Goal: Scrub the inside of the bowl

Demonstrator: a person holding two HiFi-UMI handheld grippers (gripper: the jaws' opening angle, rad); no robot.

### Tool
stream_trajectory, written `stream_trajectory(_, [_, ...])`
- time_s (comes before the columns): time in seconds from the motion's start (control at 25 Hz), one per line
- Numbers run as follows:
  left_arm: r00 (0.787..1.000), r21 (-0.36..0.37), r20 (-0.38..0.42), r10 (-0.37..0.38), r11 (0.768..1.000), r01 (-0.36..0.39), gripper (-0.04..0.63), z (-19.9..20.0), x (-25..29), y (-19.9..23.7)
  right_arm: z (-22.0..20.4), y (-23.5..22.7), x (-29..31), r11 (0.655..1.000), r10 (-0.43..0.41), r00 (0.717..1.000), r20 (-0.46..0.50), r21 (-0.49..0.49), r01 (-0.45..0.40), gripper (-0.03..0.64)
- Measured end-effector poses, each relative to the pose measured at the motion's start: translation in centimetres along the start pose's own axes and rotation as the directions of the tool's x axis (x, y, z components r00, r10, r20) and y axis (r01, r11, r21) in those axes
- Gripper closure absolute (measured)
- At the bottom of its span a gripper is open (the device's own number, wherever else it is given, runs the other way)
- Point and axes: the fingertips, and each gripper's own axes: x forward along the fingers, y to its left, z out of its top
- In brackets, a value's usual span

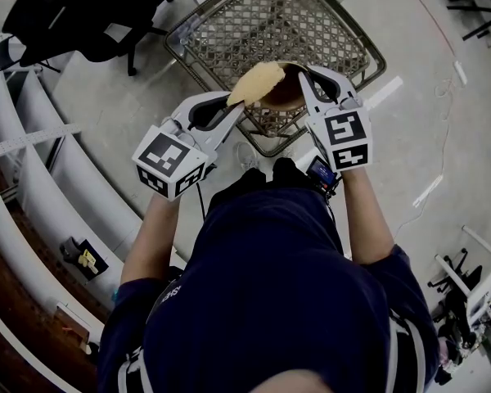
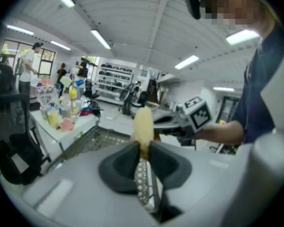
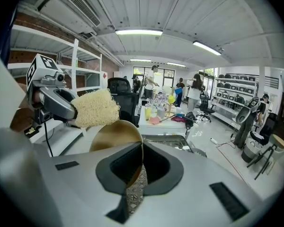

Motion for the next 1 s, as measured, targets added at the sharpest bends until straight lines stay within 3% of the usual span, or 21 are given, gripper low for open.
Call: stream_trajectory(1.0, [1.000, 0.017, -0.005, -0.002, 1.000, 0.002, 0.541, -0.1, -1.0, 0.5, 0.7, 1.0, 0.5, 1.000, -0.002, 1.000, 0.001, -0.005, 0.002, 0.603])
